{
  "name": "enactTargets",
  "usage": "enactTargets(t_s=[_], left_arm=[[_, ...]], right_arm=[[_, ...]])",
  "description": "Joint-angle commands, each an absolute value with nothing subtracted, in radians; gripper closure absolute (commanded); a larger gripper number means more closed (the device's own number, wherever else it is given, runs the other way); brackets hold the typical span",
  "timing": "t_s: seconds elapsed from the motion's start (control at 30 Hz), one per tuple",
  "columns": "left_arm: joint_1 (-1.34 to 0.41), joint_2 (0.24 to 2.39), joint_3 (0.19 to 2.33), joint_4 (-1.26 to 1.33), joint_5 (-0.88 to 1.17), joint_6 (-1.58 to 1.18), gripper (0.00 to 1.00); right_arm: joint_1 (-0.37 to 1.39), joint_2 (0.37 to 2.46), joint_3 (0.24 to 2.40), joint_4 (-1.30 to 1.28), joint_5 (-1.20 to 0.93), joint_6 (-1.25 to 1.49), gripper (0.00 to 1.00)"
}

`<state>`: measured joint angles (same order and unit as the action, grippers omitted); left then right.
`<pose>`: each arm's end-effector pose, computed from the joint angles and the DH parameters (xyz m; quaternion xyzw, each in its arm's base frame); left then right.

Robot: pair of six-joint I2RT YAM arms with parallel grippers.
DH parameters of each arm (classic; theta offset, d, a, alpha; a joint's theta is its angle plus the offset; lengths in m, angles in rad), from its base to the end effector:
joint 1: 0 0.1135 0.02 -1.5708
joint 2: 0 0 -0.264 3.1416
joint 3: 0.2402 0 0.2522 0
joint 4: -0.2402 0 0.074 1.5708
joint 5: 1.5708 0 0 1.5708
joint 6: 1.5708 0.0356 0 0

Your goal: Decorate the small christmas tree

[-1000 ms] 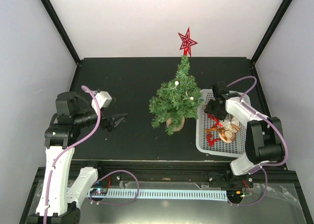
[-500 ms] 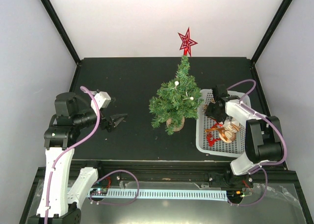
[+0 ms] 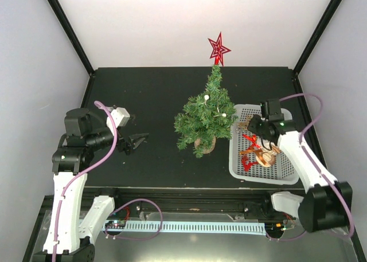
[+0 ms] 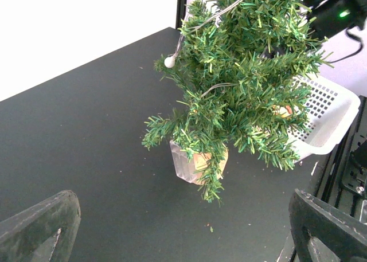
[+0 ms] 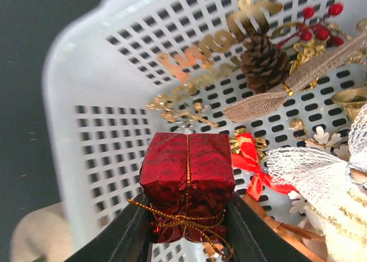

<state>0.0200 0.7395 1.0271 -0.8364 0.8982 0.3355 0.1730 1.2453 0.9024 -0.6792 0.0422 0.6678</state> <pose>0.1254 -0.0253 0.3683 0.3331 0.7426 -0.2948 0.5006 0.2402 0.0405 0.2443 0.2412 0.9317 0.0920 0.2556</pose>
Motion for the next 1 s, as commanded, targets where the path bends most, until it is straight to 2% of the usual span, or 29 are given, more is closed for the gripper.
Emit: enactTargets(t_s=[0.0, 0.23, 0.43, 0.97], left_arm=[[0.03, 0.742, 1.025, -0.812, 0.919, 0.318, 0.01], [0.03, 0.748, 1.012, -0.802, 0.904, 0.317, 0.01], [0.03, 0.756, 1.014, -0.802, 0.895, 0.315, 0.01], [0.051, 0.765, 1.011, -0.801, 0.902, 0.305, 0.01]], right_arm=[[0.169, 1.068, 0.889, -0.727, 0.004, 0.667, 0.68], [0.169, 0.817, 0.918, -0.736, -0.205, 0.622, 0.7], [0.179, 0.778, 0.942, -0.748, -0.407, 0.588, 0.73], [0.211, 0.753, 0.942, -0.685, -0.52, 0.633, 0.71]])
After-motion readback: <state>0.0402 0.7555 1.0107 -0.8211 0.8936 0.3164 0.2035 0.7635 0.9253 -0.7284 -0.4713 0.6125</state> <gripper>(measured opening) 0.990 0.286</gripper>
